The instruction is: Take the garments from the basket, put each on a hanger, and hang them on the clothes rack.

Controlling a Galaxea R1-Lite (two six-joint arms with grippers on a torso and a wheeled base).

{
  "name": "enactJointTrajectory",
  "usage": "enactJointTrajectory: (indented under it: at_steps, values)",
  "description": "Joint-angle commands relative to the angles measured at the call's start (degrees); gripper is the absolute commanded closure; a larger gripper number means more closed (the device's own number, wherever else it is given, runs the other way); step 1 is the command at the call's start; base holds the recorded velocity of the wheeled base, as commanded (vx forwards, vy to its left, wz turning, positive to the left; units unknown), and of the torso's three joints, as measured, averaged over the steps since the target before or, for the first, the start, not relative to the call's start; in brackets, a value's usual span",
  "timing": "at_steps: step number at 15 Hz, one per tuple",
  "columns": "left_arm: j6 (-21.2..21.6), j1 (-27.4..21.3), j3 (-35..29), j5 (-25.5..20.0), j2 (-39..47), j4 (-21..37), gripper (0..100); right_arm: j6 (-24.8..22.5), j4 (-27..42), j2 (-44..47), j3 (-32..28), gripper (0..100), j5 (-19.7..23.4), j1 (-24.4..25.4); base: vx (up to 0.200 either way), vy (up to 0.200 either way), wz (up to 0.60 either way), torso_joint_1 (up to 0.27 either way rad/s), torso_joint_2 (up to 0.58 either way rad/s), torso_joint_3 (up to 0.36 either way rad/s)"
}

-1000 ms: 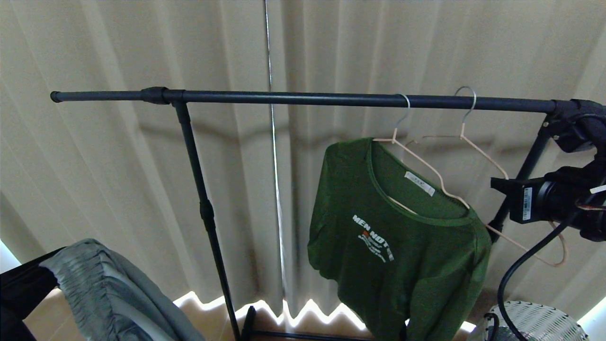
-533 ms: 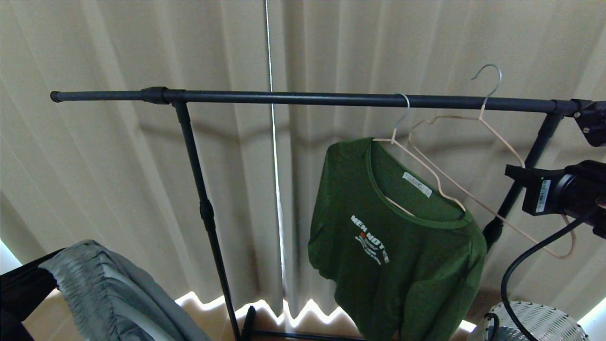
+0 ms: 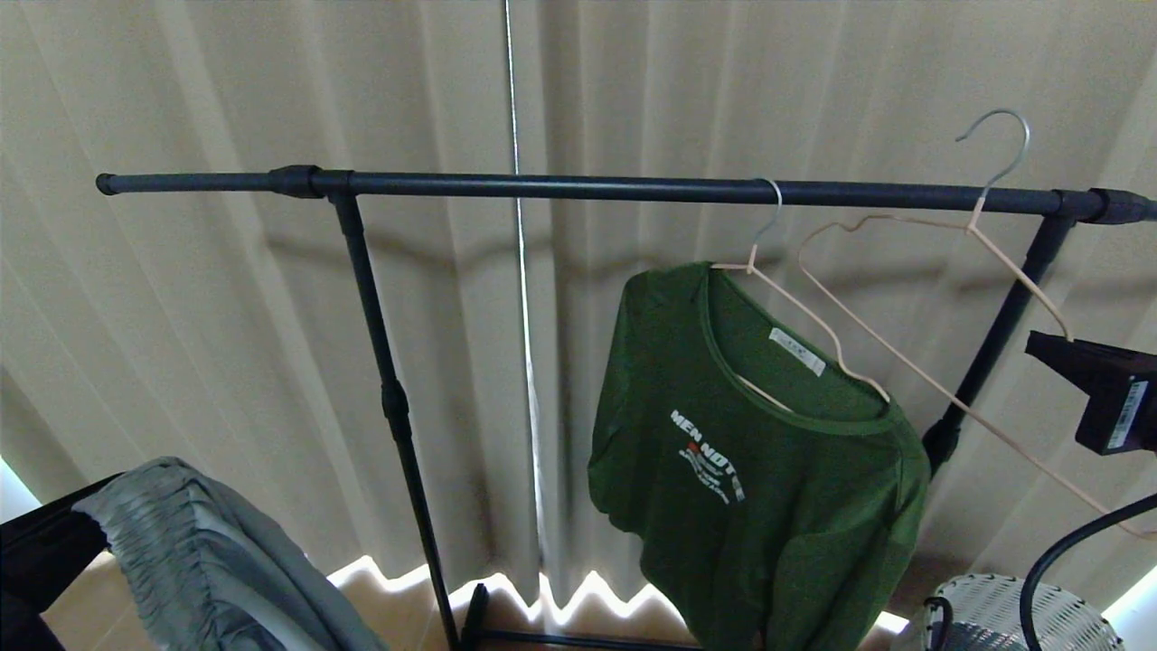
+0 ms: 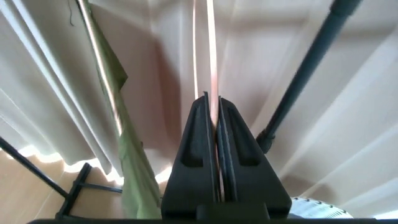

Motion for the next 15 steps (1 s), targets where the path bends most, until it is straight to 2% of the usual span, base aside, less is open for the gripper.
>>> enactJointTrajectory:
  at_steps: [1, 6, 8, 10, 12, 13, 14, 15]
  values:
    - [-0.01, -0.01, -0.07, 0.04, 0.07, -0.02, 100, 0.0, -0.14, -2.69, 1.69, 100, 0.08, 0.04, -0.2, 0.0, 0.0, 0.007, 0.0, 0.002]
    - [0.87, -0.01, 0.11, 0.04, 0.07, -0.02, 100, 0.09, -0.58, -5.15, 4.68, 100, 1.66, 0.04, -0.2, 0.0, 0.0, 0.001, 0.0, 0.004]
    - [0.96, -0.01, 0.28, 0.04, 0.07, -0.02, 100, 0.09, -0.67, -6.29, 6.88, 100, 3.77, 0.13, -0.2, 0.0, 0.0, 0.0, 0.0, 0.002]
    - [0.96, -0.01, 0.37, 0.04, 0.16, -0.02, 100, 0.09, -0.76, -7.53, 8.37, 100, 7.46, 0.3, -0.2, 0.0, 0.0, 0.005, 0.0, 0.0]
    - [0.87, -0.36, 0.46, -0.05, 0.34, -0.02, 100, 0.18, -0.94, -8.76, 8.9, 100, 14.67, 0.48, -0.2, 0.0, 0.0, 0.0, 0.0, 0.005]
    - [0.87, -0.8, 0.55, -0.05, 0.25, -0.02, 100, 0.18, -0.94, -9.11, 8.73, 100, 17.3, 0.48, 0.0, 0.0, 0.0, 0.0, 0.0, 0.0]
    - [0.87, -0.98, 0.55, -0.05, 0.25, -0.02, 100, 0.18, -0.94, -9.2, 8.81, 100, 17.83, 0.48, 0.0, 0.0, 0.0, 0.0, 0.0, 0.0]
    - [0.87, -2.56, 0.81, 0.04, -0.01, -0.02, 100, 0.26, -0.94, -9.81, 9.52, 100, 23.72, 0.48, 0.0, 0.0, 0.0, 0.0, 0.0, 0.0]
